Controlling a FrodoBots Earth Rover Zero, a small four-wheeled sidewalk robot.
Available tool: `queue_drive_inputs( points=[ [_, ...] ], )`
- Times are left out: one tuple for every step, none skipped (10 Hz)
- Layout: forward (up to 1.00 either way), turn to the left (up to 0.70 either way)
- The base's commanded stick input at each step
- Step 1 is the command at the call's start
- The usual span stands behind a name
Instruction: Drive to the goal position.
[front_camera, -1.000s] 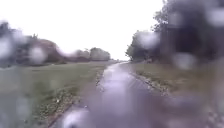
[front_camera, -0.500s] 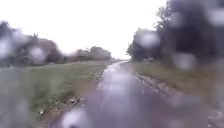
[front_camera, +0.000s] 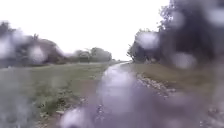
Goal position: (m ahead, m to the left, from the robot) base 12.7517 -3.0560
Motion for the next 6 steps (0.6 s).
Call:
queue_drive_inputs(
  points=[
    [1.00, -0.40],
    [1.00, -0.40],
    [1.00, 0.00],
    [1.00, 0.00],
    [1.00, 0.00],
    [1.00, 0.00]
  ],
)
